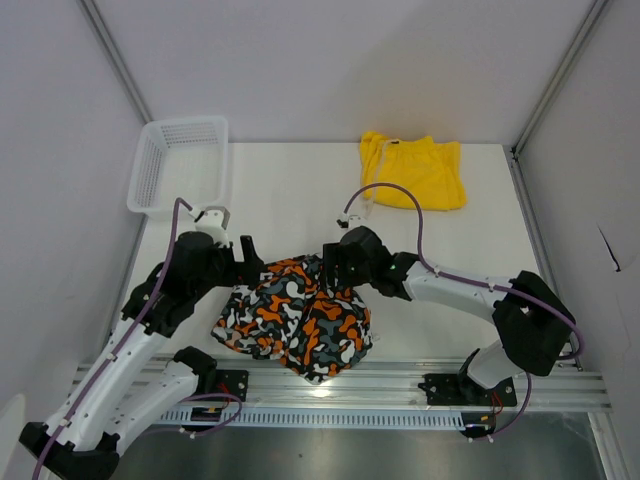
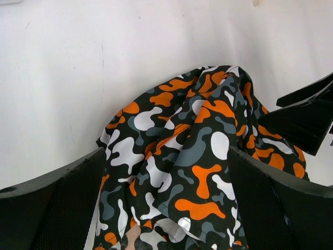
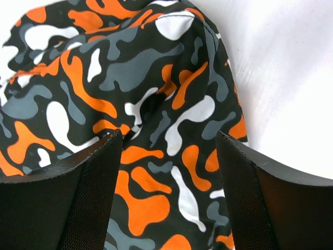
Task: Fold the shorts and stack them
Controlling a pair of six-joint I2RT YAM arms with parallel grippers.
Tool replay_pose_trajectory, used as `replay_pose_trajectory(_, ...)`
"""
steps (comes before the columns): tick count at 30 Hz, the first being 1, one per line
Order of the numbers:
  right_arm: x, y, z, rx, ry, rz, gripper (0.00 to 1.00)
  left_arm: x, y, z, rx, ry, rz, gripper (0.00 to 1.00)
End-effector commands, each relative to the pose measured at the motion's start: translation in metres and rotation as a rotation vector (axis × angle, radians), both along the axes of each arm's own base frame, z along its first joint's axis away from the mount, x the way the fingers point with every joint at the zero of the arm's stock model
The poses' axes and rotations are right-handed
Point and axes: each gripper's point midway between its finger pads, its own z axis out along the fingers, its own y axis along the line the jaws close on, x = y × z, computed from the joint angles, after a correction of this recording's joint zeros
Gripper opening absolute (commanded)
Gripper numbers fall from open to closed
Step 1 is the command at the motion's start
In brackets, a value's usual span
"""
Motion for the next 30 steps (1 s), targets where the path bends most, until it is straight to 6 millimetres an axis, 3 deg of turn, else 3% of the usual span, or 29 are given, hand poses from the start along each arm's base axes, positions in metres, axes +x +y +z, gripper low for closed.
replay_pose_trajectory(1,0.008,0.015,0.013,0.064,-0.013,-0.024,0.74,0.006,0.003,0.007,0.009,-0.052,0.012,0.99)
replay_pose_trajectory(8,0.024,0.012,-0.025,-0.106,0.044,-0.161,0.69,0.005,0.009,0.011,0.005,-0.073,0.046,0.99)
replay_pose_trajectory(9,0.022,0.014,-0.035,-0.135,0.056,-0.165,0.66,0.004,0.01,0.011,0.004,-0.076,0.05,0.99)
replay_pose_trajectory(11,0.024,0.019,-0.037,-0.143,0.052,-0.169,0.58,0.004,0.012,0.013,0.003,-0.084,0.057,0.99)
replay_pose_trajectory(12,0.024,0.021,-0.042,-0.154,0.061,-0.171,0.25,0.004,0.012,0.014,0.0,-0.088,0.058,0.99)
replay_pose_trajectory(13,0.025,0.022,-0.041,-0.158,0.063,-0.173,0.06,0.004,0.012,0.013,0.002,-0.086,0.061,0.99)
replay_pose_trajectory(14,0.026,0.022,-0.035,-0.172,0.053,-0.176,0.0,0.004,0.013,0.013,0.004,-0.087,0.065,0.99)
replay_pose_trajectory(17,0.018,0.032,0.0,-0.156,-0.041,-0.128,0.0,0.004,0.014,0.013,0.004,-0.086,0.073,0.99)
replay_pose_trajectory(18,0.018,0.034,0.029,-0.122,-0.106,-0.129,0.0,0.004,0.015,0.012,0.007,-0.086,0.077,0.99)
replay_pose_trajectory(21,0.002,0.044,0.072,-0.087,-0.218,-0.027,0.0,0.003,0.014,0.014,-0.004,-0.098,0.072,0.99)
replay_pose_trajectory(22,-0.003,0.042,0.103,-0.036,-0.274,-0.016,0.0,0.003,0.013,0.013,-0.006,-0.097,0.07,0.99)
replay_pose_trajectory(24,-0.018,0.046,0.138,0.009,-0.374,0.051,0.0,0.002,0.013,0.013,-0.006,-0.1,0.068,0.99)
replay_pose_trajectory(25,-0.026,0.043,0.171,0.089,-0.432,0.064,0.0,0.002,0.013,0.013,-0.008,-0.102,0.064,0.99)
replay_pose_trajectory(29,-0.064,0.046,0.227,0.265,-0.531,0.223,0.0,0.001,0.007,0.016,-0.023,-0.114,0.027,0.99)
replay_pose_trajectory(30,-0.069,0.047,0.232,0.289,-0.528,0.248,0.0,0.001,0.004,0.019,-0.032,-0.128,0.01,0.99)
